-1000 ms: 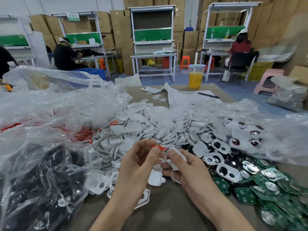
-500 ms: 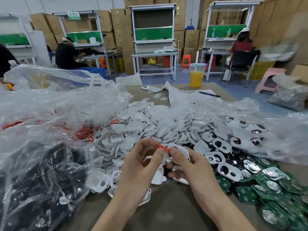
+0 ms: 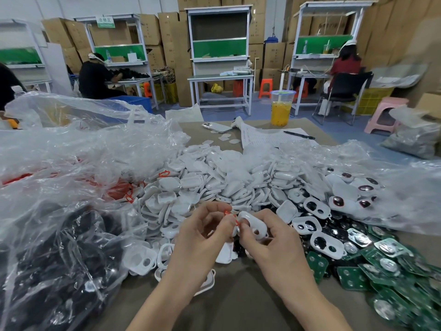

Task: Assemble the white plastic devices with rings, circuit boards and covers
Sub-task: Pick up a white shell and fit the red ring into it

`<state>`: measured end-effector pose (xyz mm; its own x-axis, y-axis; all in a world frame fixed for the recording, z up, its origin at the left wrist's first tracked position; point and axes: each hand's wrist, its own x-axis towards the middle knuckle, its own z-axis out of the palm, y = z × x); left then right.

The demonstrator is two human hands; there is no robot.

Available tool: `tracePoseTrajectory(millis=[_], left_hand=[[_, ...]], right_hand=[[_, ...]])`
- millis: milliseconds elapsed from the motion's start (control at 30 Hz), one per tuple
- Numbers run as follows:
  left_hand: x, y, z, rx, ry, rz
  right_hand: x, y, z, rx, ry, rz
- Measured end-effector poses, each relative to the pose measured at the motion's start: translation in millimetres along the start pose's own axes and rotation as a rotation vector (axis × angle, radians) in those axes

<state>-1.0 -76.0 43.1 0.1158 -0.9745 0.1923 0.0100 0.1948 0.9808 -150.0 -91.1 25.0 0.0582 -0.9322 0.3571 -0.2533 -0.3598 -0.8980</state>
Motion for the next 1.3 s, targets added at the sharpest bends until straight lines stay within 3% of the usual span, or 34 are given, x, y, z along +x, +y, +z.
tracePoseTrajectory(millis=[367,900,1133,1300], left_hand=[[9,-13,-2,-0.237,-0.077,-0.241],[7,-8,-7,-0.107,-0.145,-0.187],[6,-4,-7,-0.160,-0.130,-0.215],[10,-7,-10,-0.268,-0.083,-0.247]], right_hand=[[0,6,1,-0.273,-0.054,-0.161],[1,7,-1,-0.200,-0.082,-0.124],[1,7,1,-0.220,-0.072,-0.148],[2,9,1,-0.085,-0.071,-0.099]])
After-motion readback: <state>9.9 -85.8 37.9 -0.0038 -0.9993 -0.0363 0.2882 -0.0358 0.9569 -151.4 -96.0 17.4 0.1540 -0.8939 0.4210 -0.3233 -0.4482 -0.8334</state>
